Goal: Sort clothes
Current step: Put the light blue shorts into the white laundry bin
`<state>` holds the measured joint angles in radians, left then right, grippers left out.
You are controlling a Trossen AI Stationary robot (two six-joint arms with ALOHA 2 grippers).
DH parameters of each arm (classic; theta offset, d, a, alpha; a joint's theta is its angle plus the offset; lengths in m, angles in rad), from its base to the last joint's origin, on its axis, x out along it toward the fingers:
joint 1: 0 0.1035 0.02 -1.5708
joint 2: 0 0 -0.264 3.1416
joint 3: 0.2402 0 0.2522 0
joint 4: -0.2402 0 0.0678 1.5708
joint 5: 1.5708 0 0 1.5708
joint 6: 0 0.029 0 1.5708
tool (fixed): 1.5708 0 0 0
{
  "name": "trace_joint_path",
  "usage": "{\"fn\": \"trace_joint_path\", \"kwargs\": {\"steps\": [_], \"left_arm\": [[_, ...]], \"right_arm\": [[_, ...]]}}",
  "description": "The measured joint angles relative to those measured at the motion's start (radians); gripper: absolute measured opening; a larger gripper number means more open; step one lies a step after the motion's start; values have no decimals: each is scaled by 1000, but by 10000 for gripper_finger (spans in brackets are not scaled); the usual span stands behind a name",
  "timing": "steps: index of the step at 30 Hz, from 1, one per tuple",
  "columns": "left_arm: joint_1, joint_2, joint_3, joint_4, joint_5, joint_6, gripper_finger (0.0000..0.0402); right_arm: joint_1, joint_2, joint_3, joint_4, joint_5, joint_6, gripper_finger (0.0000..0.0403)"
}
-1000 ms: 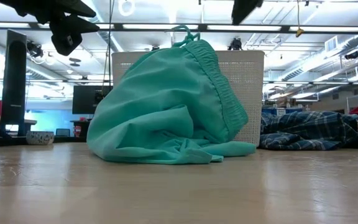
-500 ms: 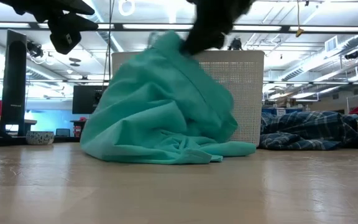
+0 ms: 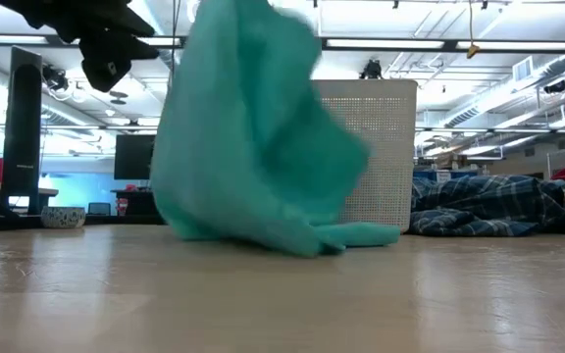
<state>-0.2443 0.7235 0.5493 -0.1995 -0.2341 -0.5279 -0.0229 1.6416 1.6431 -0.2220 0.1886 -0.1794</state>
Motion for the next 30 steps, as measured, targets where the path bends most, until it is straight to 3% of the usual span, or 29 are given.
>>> {"fn": "trace_joint_path", "kwargs": {"steps": [9, 14, 17, 23, 26, 30], "left_arm": [[-1, 89, 0, 17, -93, 3, 131], [-1, 134, 0, 25, -149, 23, 131], [-1, 159, 0, 30, -222, 25, 131], [-1, 180, 0, 38, -318, 29, 131], [-1, 180, 0, 74, -342, 55, 131], [-1, 180, 0, 126, -332, 81, 131]], "right_arm": [[-183, -1, 341, 102, 2, -108, 1], [-281, -3, 432, 183, -1, -113, 1], [-310, -4, 436, 133, -2, -113, 0], [-326, 37, 388, -283, 53, -32, 0], [-327, 72, 286, -383, -12, 30, 0], [-326, 138, 115, -317, -143, 91, 0]]}}
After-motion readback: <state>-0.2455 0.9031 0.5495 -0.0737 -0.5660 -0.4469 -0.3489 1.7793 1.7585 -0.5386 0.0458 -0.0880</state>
